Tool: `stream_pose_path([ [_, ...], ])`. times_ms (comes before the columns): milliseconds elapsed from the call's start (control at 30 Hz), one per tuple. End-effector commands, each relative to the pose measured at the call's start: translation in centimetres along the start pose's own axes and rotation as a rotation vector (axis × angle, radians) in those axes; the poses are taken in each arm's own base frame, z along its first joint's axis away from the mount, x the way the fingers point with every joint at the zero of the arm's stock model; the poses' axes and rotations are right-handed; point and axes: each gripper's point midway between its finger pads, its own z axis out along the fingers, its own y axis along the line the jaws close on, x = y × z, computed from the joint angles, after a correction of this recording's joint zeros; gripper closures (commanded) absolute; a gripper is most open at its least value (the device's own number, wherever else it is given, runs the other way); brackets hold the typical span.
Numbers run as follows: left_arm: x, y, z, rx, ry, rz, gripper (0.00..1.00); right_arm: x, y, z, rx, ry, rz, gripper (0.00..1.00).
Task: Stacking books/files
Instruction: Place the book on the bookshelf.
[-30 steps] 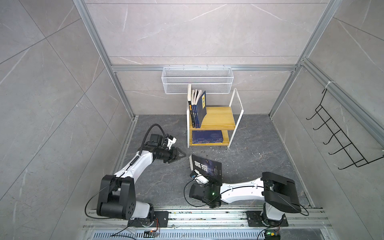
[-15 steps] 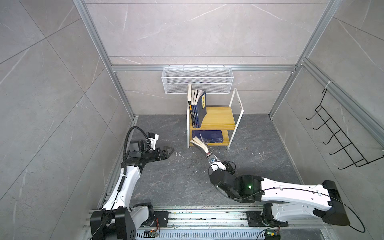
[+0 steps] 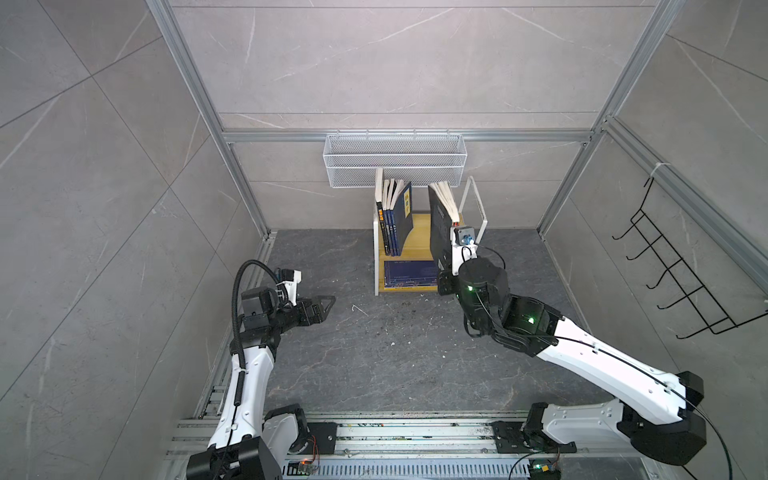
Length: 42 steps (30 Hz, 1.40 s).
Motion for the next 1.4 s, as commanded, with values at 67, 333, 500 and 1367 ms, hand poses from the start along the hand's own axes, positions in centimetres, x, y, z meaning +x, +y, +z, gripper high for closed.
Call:
stream_pose_path([
  [67,-1.5,0.3,-0.9,-0.035,-0.057,0.052,0.0,-2.6,0.4,5.3,0.052,-0.1,0.129,1.0],
  [333,-1.3,0.2,-0.7,-0.016,-0.054,0.058,0.0,1.0,1.8,12.3,0.083,-0.088,0.168,1.0],
  [500,-1.0,0.3,-0.4,-0.008,-0.042,0.044,0.0,2.0,3.4,14.5,0.063,-0.132,0.16,1.0],
  [1367,-0.9,0.7,-0.3,-0.015,-0.041,0.045,0.0,5.4,9.0,16.7,-0.184,-0.026,0.103,0.76],
])
